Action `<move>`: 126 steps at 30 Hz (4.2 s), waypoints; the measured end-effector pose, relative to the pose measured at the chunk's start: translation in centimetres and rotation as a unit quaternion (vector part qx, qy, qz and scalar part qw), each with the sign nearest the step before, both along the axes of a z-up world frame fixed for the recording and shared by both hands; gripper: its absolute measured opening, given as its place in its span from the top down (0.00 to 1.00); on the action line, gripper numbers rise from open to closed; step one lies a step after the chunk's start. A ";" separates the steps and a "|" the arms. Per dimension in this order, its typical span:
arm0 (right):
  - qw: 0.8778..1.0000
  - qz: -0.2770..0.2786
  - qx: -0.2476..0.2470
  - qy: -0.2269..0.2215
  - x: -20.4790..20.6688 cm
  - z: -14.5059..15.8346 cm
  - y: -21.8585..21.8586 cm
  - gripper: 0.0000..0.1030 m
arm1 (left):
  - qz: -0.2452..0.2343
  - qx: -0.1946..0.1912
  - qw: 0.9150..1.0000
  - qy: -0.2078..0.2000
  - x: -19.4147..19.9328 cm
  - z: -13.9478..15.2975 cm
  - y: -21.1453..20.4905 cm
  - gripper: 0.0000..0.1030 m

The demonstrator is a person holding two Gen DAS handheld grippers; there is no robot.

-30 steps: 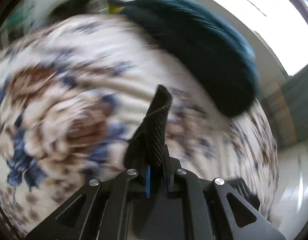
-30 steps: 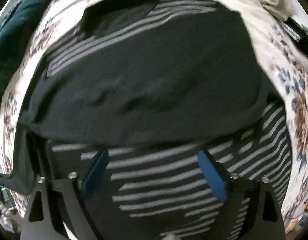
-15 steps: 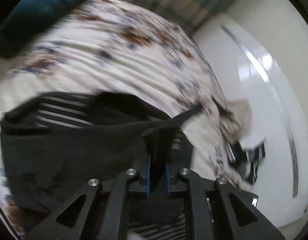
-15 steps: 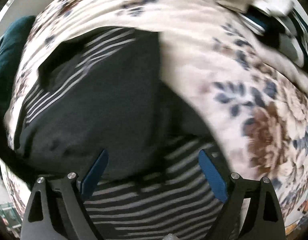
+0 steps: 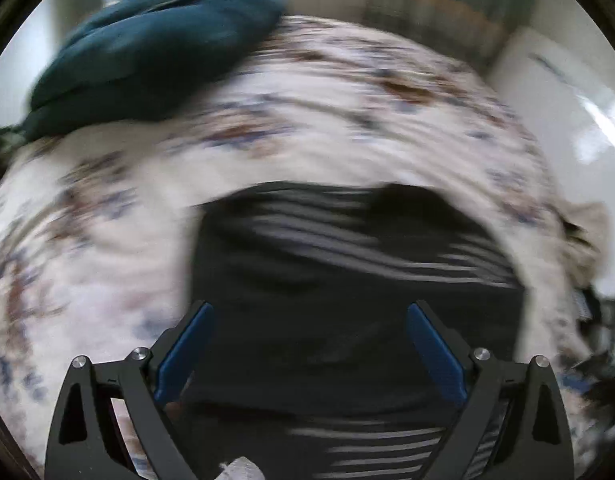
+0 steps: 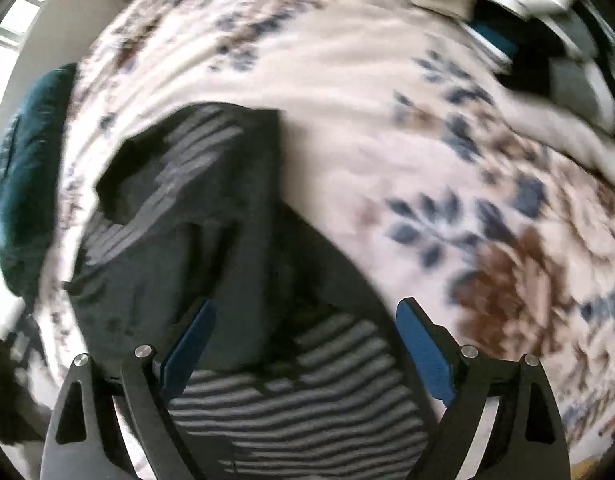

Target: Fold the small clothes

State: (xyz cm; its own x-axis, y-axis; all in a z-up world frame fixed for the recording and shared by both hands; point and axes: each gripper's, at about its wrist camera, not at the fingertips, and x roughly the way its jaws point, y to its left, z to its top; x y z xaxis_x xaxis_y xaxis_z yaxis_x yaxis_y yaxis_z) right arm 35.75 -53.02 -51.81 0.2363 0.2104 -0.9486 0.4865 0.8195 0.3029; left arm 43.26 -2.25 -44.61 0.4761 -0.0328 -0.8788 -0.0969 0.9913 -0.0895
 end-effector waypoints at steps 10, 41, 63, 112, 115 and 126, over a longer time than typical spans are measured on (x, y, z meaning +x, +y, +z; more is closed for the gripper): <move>0.998 0.065 0.016 0.005 10.9 -3.6 8.2 0.21 | 0.082 0.088 0.990 0.069 0.1 -6.2 8.5 0.05; 0.974 0.130 -0.186 0.013 12.6 -3.1 12.8 0.94 | 0.072 0.056 0.993 0.074 1.7 -6.8 9.3 0.05; 0.975 0.150 -0.130 0.103 11.8 -6.4 10.2 0.56 | -0.007 0.069 0.988 0.138 15.8 -14.4 6.9 0.03; 0.976 0.188 0.109 0.027 14.3 -5.5 -8.7 0.26 | -0.151 -0.051 0.962 0.223 -25.6 -10.0 -31.9 0.96; 0.974 0.157 0.156 0.039 17.9 -8.5 -7.9 0.28 | -0.128 -0.070 0.966 0.212 -25.1 -7.9 -30.4 0.96; 0.964 0.178 0.187 0.055 23.2 -10.0 -1.2 0.95 | -0.043 -0.101 0.981 0.157 -26.6 -2.8 -22.7 0.96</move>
State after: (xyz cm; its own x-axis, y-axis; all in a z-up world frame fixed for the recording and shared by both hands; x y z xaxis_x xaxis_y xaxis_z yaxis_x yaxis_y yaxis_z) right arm 58.96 -54.21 -61.76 -0.0129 0.5922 -0.8057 0.2405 0.7840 0.5723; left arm 16.70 -24.97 -47.42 0.1701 -0.2502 -0.9531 -0.0684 0.9619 -0.2647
